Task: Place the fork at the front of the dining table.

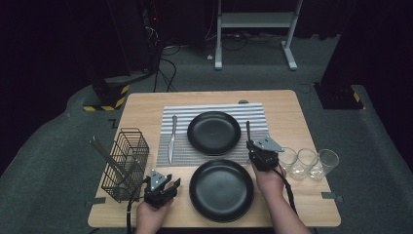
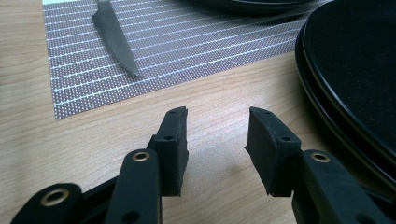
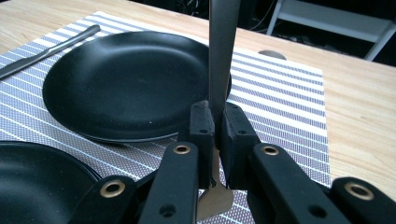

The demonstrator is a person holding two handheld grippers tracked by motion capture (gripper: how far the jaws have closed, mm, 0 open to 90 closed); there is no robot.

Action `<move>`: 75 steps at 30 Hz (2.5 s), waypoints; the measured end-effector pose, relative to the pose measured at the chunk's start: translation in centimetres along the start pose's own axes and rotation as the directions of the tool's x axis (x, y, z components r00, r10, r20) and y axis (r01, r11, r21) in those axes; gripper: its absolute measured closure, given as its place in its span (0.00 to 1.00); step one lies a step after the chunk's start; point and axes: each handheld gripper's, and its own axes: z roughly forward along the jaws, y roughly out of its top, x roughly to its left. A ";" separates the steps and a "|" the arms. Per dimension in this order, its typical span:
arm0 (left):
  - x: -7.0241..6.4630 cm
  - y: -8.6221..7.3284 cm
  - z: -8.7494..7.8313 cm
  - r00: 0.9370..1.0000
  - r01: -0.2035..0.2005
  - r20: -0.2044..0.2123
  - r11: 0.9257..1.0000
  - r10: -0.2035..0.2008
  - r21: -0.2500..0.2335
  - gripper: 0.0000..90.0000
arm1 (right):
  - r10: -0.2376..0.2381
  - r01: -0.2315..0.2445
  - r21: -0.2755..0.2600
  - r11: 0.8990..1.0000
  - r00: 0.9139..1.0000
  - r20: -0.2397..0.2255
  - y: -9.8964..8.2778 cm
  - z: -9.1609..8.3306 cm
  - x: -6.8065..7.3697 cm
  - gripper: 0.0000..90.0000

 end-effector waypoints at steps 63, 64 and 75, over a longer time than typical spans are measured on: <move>1.0 0.1 0.2 0.992 0.077 0.100 0.997 -0.077 0.002 0.65 | 0.077 -0.090 0.111 0.990 0.991 0.114 2.2 5.9 -0.6 0.93; 1.0 0.1 0.2 0.992 0.077 0.100 0.997 -0.077 0.002 0.65 | 0.077 -0.090 0.111 0.990 0.991 0.114 2.2 5.9 -0.6 0.93; 1.1 0.1 0.2 0.991 0.083 0.108 0.997 -0.083 0.000 0.65 | 0.090 -0.112 0.147 0.983 0.985 0.148 2.3 7.5 -1.3 0.93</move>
